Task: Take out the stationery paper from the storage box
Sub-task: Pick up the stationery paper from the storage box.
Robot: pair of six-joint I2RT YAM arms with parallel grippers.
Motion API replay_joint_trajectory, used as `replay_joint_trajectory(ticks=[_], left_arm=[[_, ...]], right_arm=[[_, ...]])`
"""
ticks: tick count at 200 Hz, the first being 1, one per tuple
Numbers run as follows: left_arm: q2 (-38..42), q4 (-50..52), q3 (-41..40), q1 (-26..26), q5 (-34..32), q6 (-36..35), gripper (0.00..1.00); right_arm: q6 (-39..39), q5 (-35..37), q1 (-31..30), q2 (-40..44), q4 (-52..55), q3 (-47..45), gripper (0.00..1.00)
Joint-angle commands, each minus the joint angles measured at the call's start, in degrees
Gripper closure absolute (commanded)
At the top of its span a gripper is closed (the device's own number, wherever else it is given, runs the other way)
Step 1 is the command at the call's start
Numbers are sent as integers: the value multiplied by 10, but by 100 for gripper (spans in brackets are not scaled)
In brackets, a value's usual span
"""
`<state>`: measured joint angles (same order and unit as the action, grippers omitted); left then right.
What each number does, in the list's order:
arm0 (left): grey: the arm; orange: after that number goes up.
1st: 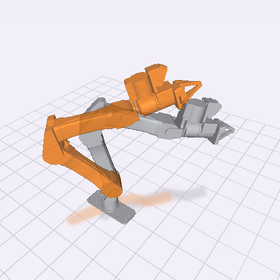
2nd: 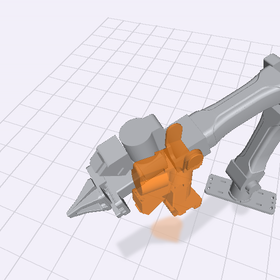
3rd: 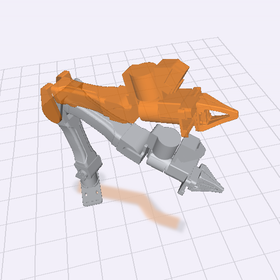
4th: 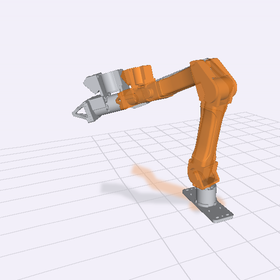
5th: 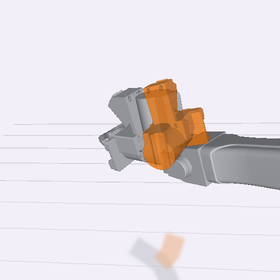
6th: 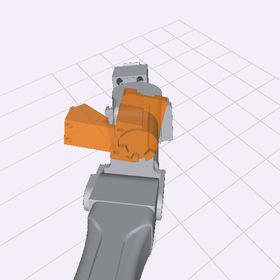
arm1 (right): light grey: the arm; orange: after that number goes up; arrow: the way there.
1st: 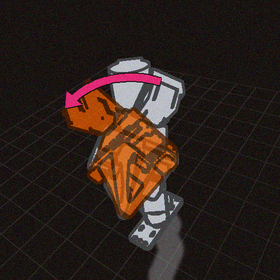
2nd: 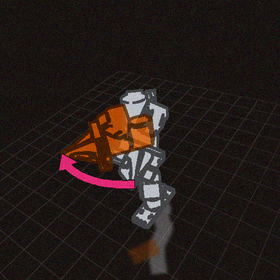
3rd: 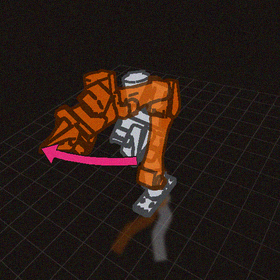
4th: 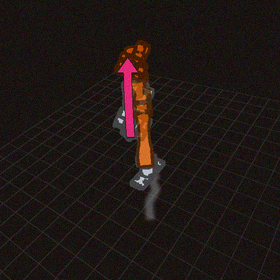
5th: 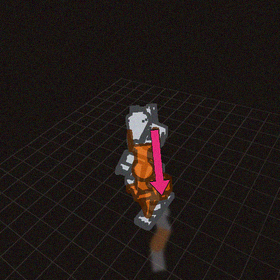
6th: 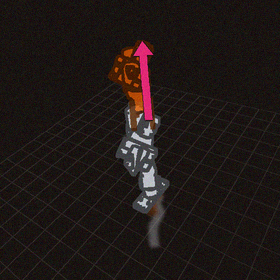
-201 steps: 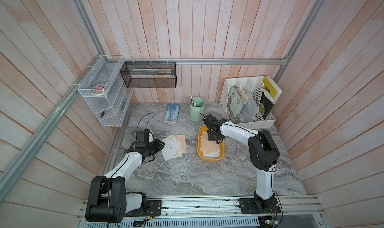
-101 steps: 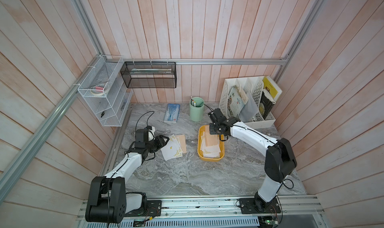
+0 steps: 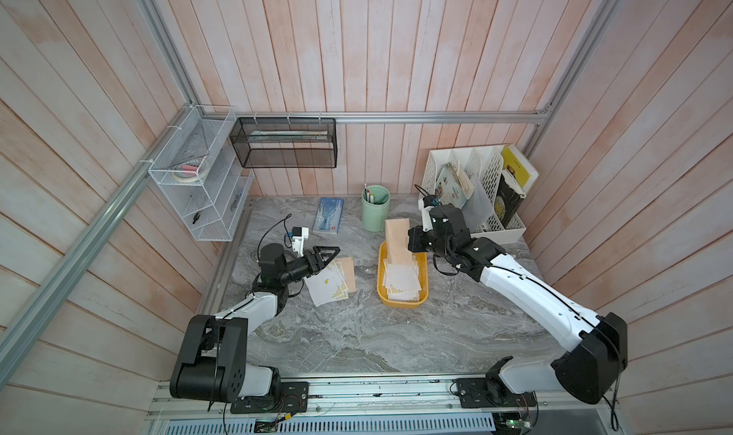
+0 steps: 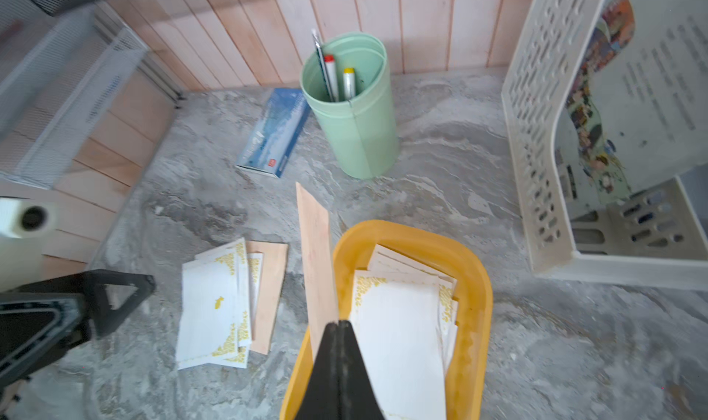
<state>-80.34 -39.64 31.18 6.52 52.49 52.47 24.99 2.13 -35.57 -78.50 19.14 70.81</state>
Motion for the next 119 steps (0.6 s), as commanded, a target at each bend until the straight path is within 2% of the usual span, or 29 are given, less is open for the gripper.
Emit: replay_joint_trajectory(ticks=[1,28,119], left_arm=[[-6,-49,23,27,18,-12,27],[-16,11,53,56,-8,-56,27],[-39,2,89,84,-20,-72,27]], right_arm=[[-1,-86,-1,13,-55,-1,100],[9,-133,-1,15,-78,3,100],[15,-170,-23,-3,-102,26,100]])
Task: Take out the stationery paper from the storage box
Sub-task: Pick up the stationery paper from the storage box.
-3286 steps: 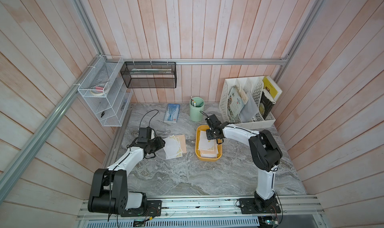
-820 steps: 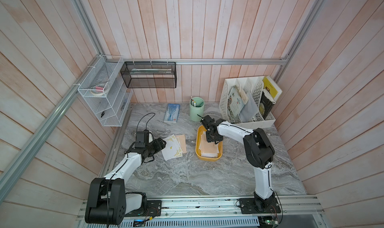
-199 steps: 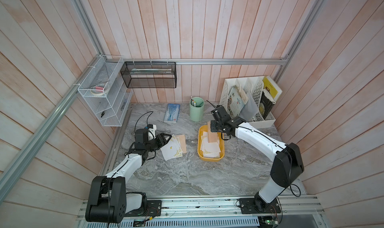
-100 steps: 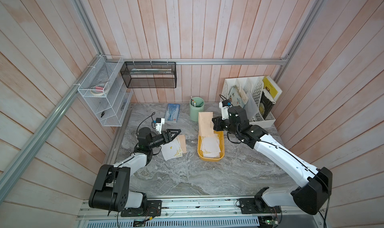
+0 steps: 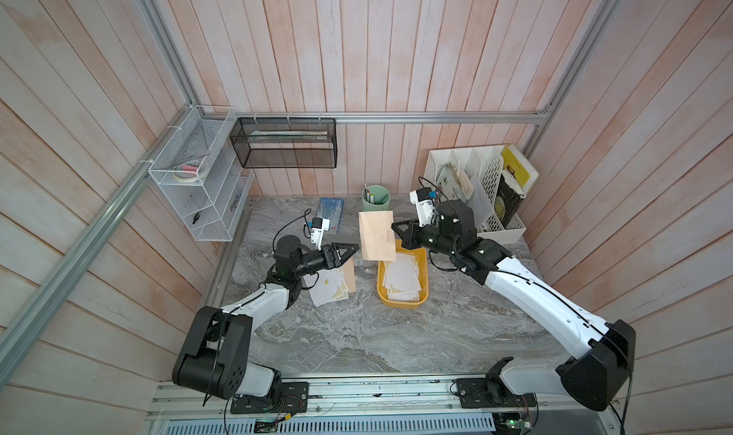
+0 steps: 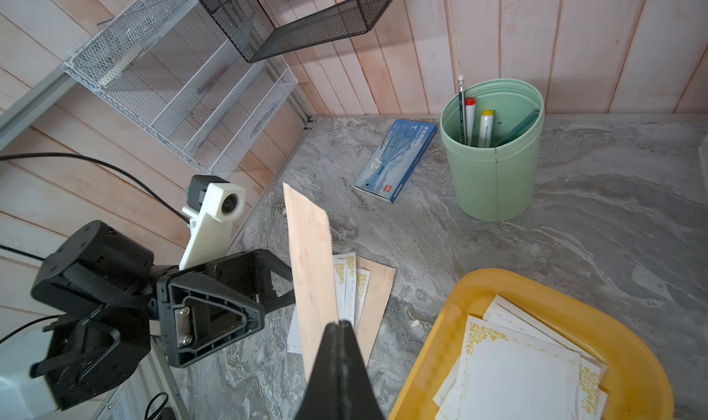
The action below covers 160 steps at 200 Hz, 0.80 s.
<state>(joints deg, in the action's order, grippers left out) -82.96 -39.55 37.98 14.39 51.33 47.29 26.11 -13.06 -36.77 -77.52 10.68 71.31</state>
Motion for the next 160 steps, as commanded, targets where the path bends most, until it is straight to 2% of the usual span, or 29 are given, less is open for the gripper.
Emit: replay_joint_trajectory(ticks=[1,50,122,143,155,160], left_arm=[[-13,0,22,5,-9,-21,27],[-22,-8,50,10,-5,-25,29],[9,12,31,12,-14,-35,86],[23,32,25,13,-19,-47,93],[33,55,24,11,-29,-60,94],[38,70,25,12,-36,-66,94]], right_arm=[[3,-18,-11,-14,-18,22,100],[5,-25,-22,-39,-24,31,100],[5,-15,-24,-76,-11,44,100],[3,-7,-24,-80,-5,47,100],[-2,5,-24,-81,8,51,100],[-4,13,-24,-80,14,53,97]])
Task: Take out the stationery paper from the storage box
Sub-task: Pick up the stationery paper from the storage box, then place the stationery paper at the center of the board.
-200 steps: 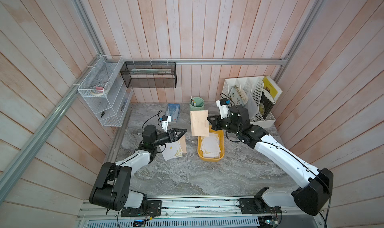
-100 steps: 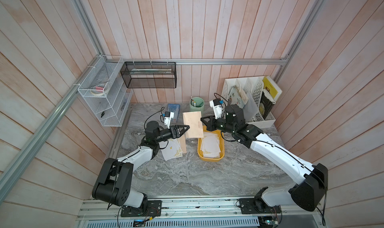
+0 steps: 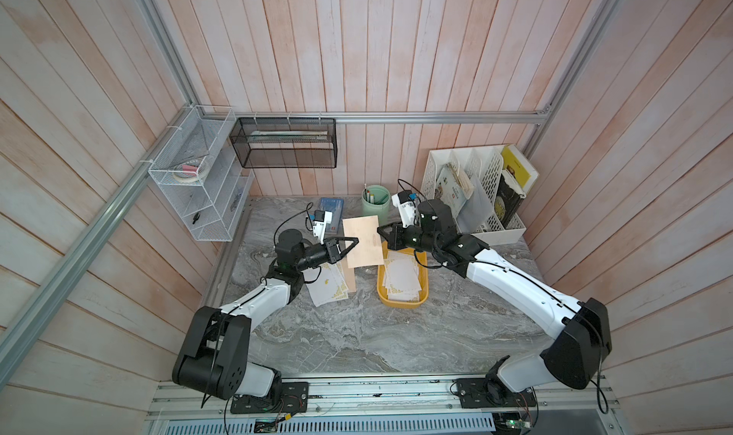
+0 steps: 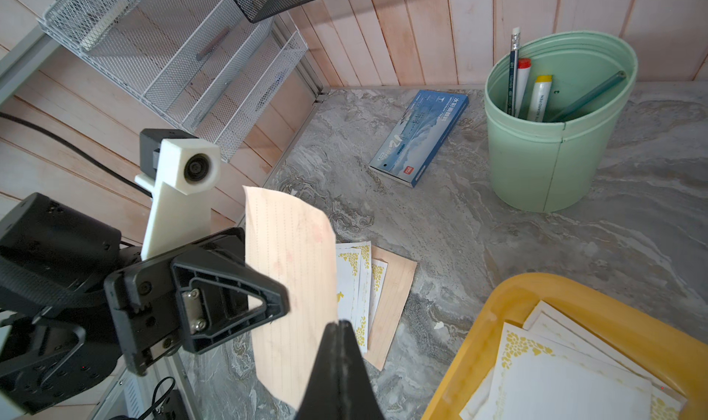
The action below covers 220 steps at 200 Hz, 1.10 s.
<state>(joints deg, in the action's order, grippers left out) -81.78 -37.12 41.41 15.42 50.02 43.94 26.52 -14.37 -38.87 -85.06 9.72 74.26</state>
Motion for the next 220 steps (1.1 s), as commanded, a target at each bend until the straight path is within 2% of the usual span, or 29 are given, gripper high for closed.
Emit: replay_joint_trajectory(ticks=[1,26,51,86,127,220], left_arm=[[27,49,-10,1,-24,-34,94],[54,134,-7,0,-58,-75,96],[85,207,-13,-11,-92,-94,97],[128,280,-33,-48,-123,-82,97],[143,411,-41,-71,-214,-104,97],[82,429,-56,-79,-220,-97,97]], right_arm=[[-9,28,-3,-5,25,24,96],[-23,74,-2,-1,59,27,78],[-33,113,7,-3,93,28,70],[-38,135,35,-25,128,20,68],[-52,175,51,-92,174,26,67],[-63,245,63,-264,237,95,70]])
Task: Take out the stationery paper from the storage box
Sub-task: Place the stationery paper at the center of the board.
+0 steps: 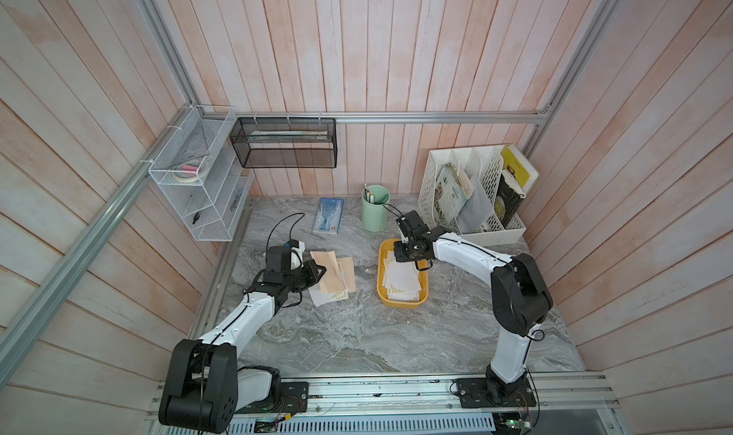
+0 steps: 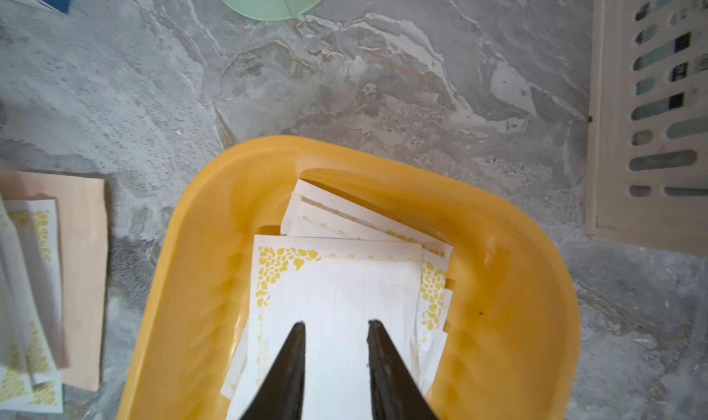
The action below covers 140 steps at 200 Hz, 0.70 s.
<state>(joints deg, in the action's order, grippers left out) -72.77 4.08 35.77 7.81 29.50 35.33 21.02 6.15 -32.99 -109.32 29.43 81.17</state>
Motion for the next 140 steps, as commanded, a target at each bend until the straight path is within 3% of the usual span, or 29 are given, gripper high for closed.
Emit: replay_joint_trajectory(ticks=[1,28,50,58,79,89,140], left_arm=[[-9,18,1,-2,-15,-11,97],[-13,31,3,-3,-26,-17,97],[-15,39,3,-3,-32,-18,85],[-15,42,4,-3,-34,-20,77],[-17,53,10,-3,-44,-23,42],[-19,64,13,-3,-53,-25,33],[-13,136,39,-2,-126,-39,29]], right_arm=[[-8,40,4,-23,40,27,70],[-2,62,4,-41,59,33,70],[6,81,4,-51,75,33,70],[7,83,4,-53,79,32,70],[13,88,4,-59,87,30,70],[15,90,4,-61,88,29,70],[15,81,4,-84,88,25,71]])
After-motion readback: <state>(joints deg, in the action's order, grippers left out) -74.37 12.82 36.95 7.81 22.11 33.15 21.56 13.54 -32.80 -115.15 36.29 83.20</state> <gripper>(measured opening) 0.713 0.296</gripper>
